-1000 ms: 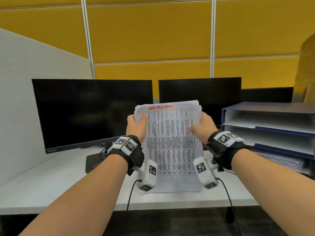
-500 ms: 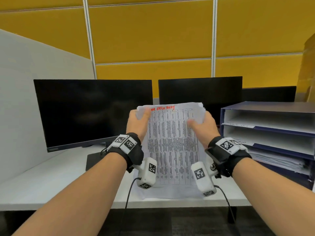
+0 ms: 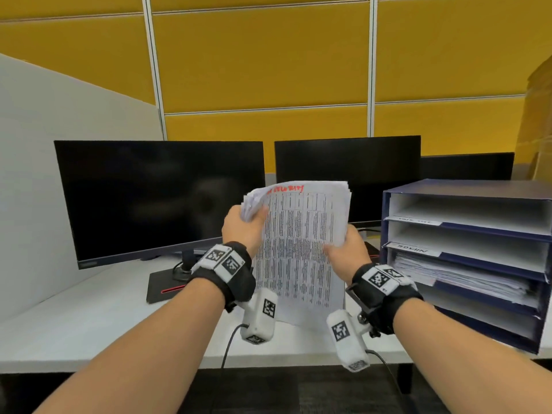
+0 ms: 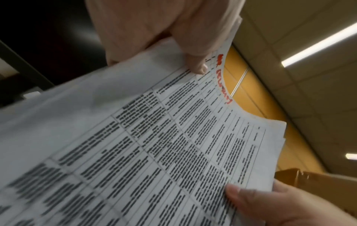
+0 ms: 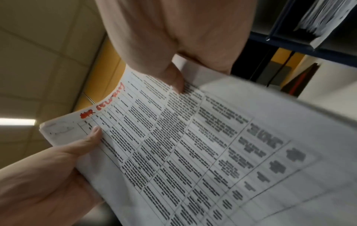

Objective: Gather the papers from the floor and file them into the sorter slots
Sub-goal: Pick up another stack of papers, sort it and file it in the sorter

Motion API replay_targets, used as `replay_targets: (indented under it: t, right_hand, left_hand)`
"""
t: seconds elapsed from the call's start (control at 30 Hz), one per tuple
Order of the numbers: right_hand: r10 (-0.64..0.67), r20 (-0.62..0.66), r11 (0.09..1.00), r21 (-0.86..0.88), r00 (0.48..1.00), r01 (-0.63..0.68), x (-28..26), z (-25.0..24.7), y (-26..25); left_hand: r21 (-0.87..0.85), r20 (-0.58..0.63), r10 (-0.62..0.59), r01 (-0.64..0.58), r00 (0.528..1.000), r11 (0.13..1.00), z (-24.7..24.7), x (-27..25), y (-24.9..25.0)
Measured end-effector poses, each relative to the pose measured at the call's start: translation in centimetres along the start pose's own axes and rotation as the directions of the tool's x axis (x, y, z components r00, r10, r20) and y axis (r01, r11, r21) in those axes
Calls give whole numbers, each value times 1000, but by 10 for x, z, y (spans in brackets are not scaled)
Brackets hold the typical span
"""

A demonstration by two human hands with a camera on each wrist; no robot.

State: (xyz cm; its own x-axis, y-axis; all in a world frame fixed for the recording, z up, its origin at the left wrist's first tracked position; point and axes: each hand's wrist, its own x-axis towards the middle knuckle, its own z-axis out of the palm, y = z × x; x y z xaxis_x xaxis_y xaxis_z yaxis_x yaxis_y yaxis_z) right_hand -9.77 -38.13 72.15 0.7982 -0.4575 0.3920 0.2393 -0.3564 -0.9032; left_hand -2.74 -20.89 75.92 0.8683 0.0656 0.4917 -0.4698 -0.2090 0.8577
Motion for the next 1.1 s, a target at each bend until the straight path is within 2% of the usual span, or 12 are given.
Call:
replay_targets:
  t: [0.07,0.17,0.23,0.33,0.43,0.53,0.63,0.73,0.8,0.87,0.97,1.1]
  right_hand:
    - [-11,-60,999,46,998,14,1,-3,-3]
    - [-14,-21,998,58,1000,15,1,-8,-5]
    - [-19,-22,999,44,1000,20,0,-13,-3]
    - [-77,-71,996,46,994,80,-2,-16,-5]
    - [-188,-93,981,30,978,192,-6,-8,-14]
    - [-198,-62,979,35,978,200,-5,-3,-19]
    - [-121,-37,988,97,992,124,-2,-11,-13]
    - [-162,-49,979,119,986,167,6,-24,-11]
    - [-242,-31,969,41,970,243,10,-25,-13]
    - [-324,-14,936,-149,946,318,11,-22,-18]
    - [-372,41,810,-473,927,346,11,-18,-24]
    - [-380,5,764,-563,925,317,14,-22,-30]
  left_hand:
    - [-87,-50,-5,1,999,996,-3,1,7]
    - [-177,-54,-55,44,997,983,-5,-2,8]
    - [-164,-51,-76,66,996,984,-7,-3,1]
    - [-144,-99,8,-23,995,989,-2,-3,0]
    - [-139,-148,94,-115,985,984,10,-8,18]
    - [-164,-104,90,-106,990,981,19,-11,27]
    - [-152,-1,-1,1,1000,988,14,-11,17]
    - [-187,38,33,-25,999,982,1,-9,10]
    - [-125,41,92,-86,995,988,-2,-5,10]
    - [43,22,188,-188,982,981,-3,-2,11]
    - [212,59,307,-312,950,926,-4,-1,14]
    - [317,171,394,-430,903,845,-5,4,16]
